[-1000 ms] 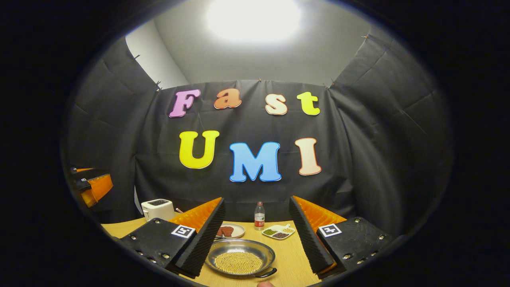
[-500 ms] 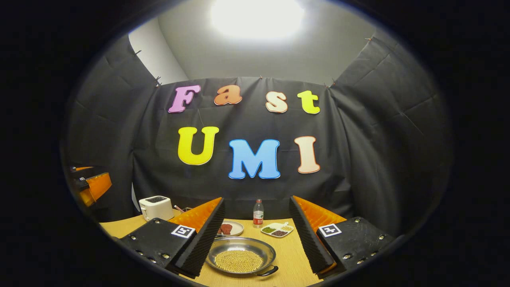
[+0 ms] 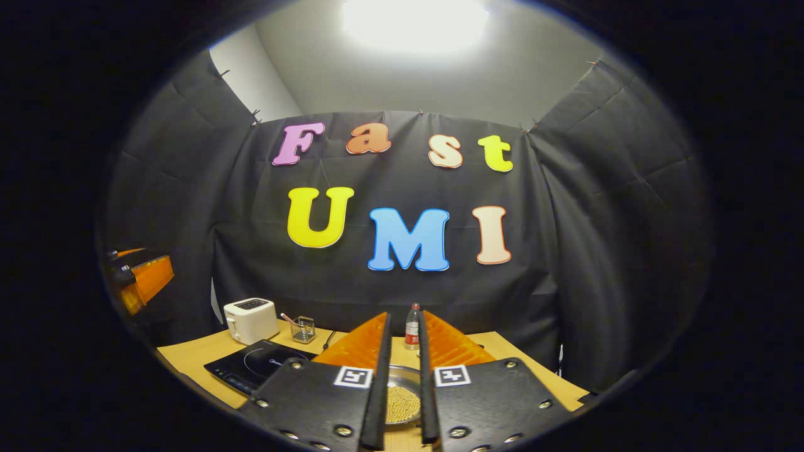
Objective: First push the handle of the pot to place it horizontally, then grasp the pot with both hands and set it on the induction cooktop.
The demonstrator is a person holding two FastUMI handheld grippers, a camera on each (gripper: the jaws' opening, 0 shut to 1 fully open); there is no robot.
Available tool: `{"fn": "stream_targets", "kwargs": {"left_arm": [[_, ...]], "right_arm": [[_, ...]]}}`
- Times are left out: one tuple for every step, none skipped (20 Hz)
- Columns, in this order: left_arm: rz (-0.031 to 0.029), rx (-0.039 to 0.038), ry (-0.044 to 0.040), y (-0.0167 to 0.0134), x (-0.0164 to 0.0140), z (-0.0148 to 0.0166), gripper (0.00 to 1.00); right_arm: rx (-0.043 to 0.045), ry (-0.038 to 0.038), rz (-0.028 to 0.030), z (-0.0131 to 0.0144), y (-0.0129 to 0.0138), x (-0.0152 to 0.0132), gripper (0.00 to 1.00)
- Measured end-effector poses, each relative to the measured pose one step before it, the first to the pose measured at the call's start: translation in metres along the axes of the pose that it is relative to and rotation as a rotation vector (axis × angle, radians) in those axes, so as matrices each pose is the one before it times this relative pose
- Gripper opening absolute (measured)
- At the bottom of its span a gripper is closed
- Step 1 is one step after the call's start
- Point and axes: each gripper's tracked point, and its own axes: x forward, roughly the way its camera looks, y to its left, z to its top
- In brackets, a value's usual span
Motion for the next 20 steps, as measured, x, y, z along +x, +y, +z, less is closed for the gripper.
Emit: {"fn": "stream_targets", "kwargs": {"left_arm": [[0.0051, -0.00004, -0.00125, 0.00475, -0.0003, 0.00008, 0.94], [0.00156, -0.00447, -0.00093, 0.00313, 0.00006, -0.00172, 0.94], [0.00129, -0.00308, 0.00072, 0.0034, -0.00008, 0.00027, 0.97], [0.00187, 0.00021, 0.00014, 0.00379, -0.00115, -0.00123, 0.94], [0.00027, 0.00076, 0.00276, 0.0038, -0.00097, 0.00008, 0.94], [-0.00313, -0.00037, 0.00146, 0.00174, -0.00138, -0.00193, 0.97], [-0.00043, -0.00041, -0.0015, 0.00243, -0.00015, 0.00069, 0.94], [0.00223, 0.00198, 0.00088, 0.00262, 0.00119, -0.002, 0.95], [0.00241, 0.00353, 0.00449, 0.00199, 0.00039, -0.00181, 0.96], [0.00347, 0.00341, 0.00302, 0.00027, 0.001, -0.00192, 0.97], [0.00152, 0.00203, 0.00134, -0.0006, 0.00156, -0.00021, 0.97], [0.00128, 0.0021, 0.00494, -0.00221, 0.00199, -0.00326, 0.97], [0.0001, 0.00148, 0.00537, -0.00268, 0.00187, -0.00204, 0.97], [0.00143, 0.00142, 0.00526, -0.00276, 0.00346, -0.00286, 0.97], [0.00143, 0.00113, 0.00567, -0.00355, 0.00302, -0.00215, 0.94], [0.00379, 0.00144, 0.0024, -0.00519, 0.00434, -0.00262, 0.95], [0.00563, 0.00124, -0.0009, -0.00506, 0.00613, -0.00119, 0.96], [0.00768, 0.00014, 0.00004, -0.00503, 0.00492, 0.00036, 0.97], [0.00367, -0.00294, 0.00457, -0.00778, 0.00554, -0.00288, 0.98], [-0.00208, -0.00337, 0.00764, -0.00872, 0.00471, -0.00181, 1.0]], "right_arm": [[-0.00275, 0.00703, 0.04042, -0.00137, 0.01037, 0.00011, 0.16], [-0.01356, 0.00658, -0.0322, -0.00347, -0.00034, 0.00226, 0.17], [-0.00011, -0.00008, 0.02306, 0.00097, 0.00348, -0.00175, 0.01], [0.00388, 0.01621, 0.03122, -0.00415, 0.01015, -0.00029, 0.02], [-0.00004, 0.02108, 0.01603, -0.00967, 0.00948, -0.00094, 0.02], [0.00038, 0.02327, 0.01921, -0.00652, 0.00548, 0.00136, 0.01], [0.00411, 0.02195, 0.01599, -0.00817, 0.00523, 0.0016, 0.01], [0.00284, 0.03213, 0.02156, -0.00928, 0.00535, -0.00008, 0.01], [0.00116, 0.03028, 0.02466, -0.0102, 0.00488, 0.00128, 0.01], [-0.00469, 0.02661, 0.01748, -0.00933, 0.00354, 0.00089, 0.01], [-0.00789, 0.0285, 0.01797, -0.00856, 0.00118, 0.00205, 0.01], [-0.00193, 0.02377, 0.01108, -0.00758, -0.00159, 0.00271, 0.01], [0.00382, 0.02784, 0.01482, -0.01068, 0.00039, 0.00351, 0.01], [0.00519, 0.03373, 0.02037, -0.01007, 0.00001, 0.00328, 0.01], [0.00494, 0.02912, 0.01574, -0.01027, -0.00081, 0.00429, 0.01], [0.00431, 0.03354, 0.02444, -0.00946, -0.00048, 0.0036, 0.01], [0.00521, 0.03055, 0.02152, -0.01089, -0.00133, 0.0043, 0.01], [0.00022, 0.03426, 0.01987, -0.0104, -0.00277, 0.00349, 0.01], [-0.0021, 0.03661, 0.01895, -0.01217, -0.00404, 0.00285, 0.01], [-0.00121, 0.0297, 0.01748, -0.01002, -0.00414, 0.00151, 0.01]]}}
